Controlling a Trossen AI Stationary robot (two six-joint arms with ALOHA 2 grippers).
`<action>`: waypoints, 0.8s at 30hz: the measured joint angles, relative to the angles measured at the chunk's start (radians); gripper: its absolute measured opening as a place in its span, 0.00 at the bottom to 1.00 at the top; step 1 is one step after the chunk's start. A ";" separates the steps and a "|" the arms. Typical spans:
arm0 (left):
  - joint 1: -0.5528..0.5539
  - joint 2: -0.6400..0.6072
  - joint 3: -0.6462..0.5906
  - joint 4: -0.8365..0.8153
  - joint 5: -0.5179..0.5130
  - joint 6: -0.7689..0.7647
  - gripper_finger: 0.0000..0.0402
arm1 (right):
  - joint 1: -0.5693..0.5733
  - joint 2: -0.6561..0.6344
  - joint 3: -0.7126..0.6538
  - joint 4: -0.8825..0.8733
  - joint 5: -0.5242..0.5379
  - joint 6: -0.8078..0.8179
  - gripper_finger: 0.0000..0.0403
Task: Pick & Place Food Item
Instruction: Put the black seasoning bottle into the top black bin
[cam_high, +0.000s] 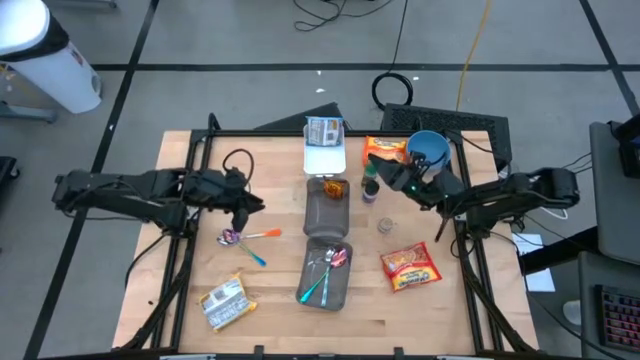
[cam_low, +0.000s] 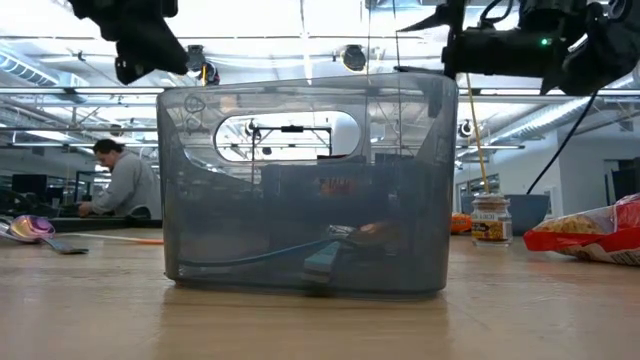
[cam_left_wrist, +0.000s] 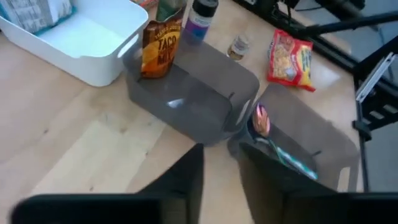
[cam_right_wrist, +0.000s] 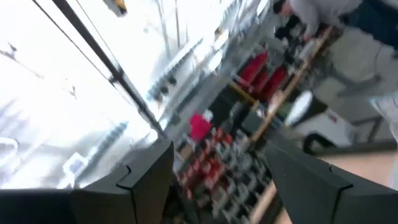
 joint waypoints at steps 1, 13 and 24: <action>0.019 0.001 0.000 0.013 0.023 0.001 0.31 | 0.000 0.003 0.000 0.022 0.020 -0.003 0.63; 0.133 0.006 0.000 0.350 -0.003 0.168 0.65 | -0.088 0.002 0.007 0.097 -0.216 0.079 0.63; 0.225 0.137 0.001 0.735 -0.108 0.131 0.67 | -0.249 -0.086 0.114 0.049 -0.596 0.124 0.72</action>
